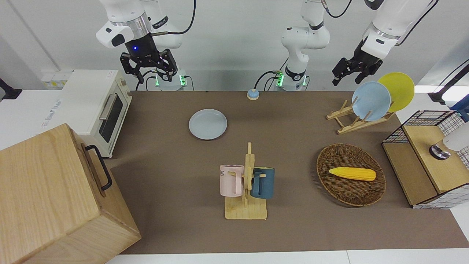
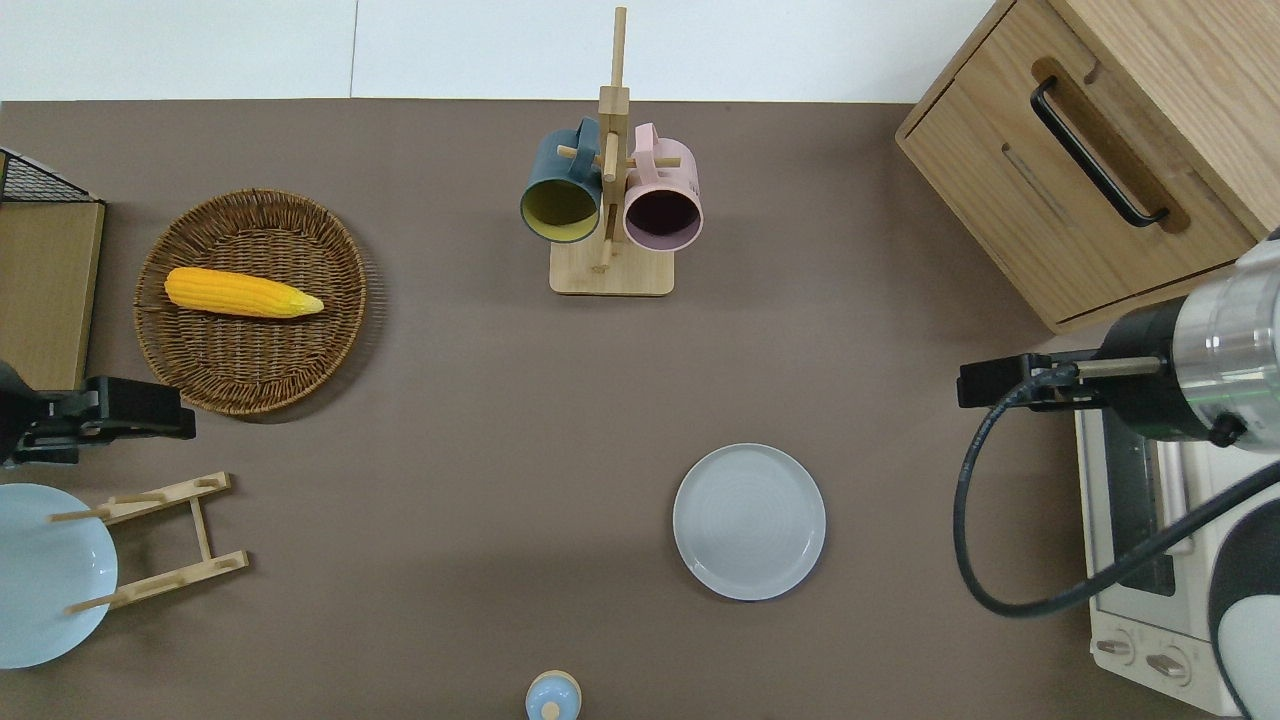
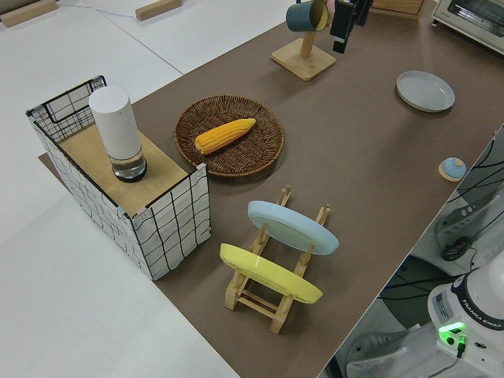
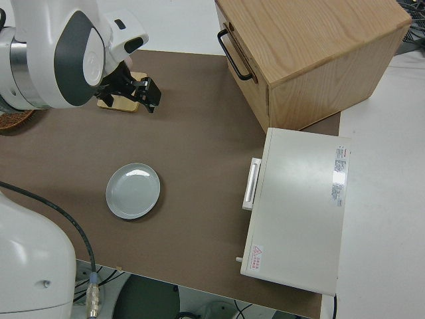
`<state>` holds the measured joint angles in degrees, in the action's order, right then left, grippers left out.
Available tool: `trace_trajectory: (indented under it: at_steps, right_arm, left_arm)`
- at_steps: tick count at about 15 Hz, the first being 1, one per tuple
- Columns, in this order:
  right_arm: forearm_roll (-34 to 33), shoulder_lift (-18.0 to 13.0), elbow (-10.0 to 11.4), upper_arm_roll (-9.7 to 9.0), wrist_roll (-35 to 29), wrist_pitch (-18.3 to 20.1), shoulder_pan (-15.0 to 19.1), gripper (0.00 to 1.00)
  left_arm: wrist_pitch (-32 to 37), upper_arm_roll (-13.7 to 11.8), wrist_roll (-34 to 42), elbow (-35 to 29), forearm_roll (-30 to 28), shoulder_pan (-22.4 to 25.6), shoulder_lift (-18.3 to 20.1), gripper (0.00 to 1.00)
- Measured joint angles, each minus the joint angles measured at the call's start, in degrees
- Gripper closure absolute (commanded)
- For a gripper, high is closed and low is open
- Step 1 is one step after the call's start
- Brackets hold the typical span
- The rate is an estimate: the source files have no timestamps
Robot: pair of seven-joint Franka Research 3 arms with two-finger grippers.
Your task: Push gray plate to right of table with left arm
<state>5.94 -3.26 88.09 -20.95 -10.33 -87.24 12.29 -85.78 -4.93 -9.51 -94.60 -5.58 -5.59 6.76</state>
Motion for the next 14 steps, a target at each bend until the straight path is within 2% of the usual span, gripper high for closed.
trace_trajectory:
  at_steps: [4, 9, 14]
  right_arm:
    - [0.0, 0.0, 0.0, 0.0, 0.0, 0.0, 0.0, 0.005]
    - [0.0, 0.0, 0.0, 0.0, 0.0, 0.0, 0.0, 0.005]
    - [0.0, 0.0, 0.0, 0.0, 0.0, 0.0, 0.0, 0.005]
  left_arm:
    - [0.0, 0.4, 0.0, 0.1, 0.0, 0.8, 0.0, 0.01]
    - [0.0, 4.7, 0.0, 0.1, 0.0, 4.6, -0.1, 0.0]
    - [0.0, 5.0, 0.0, 0.1, 0.0, 5.1, -0.1, 0.01]
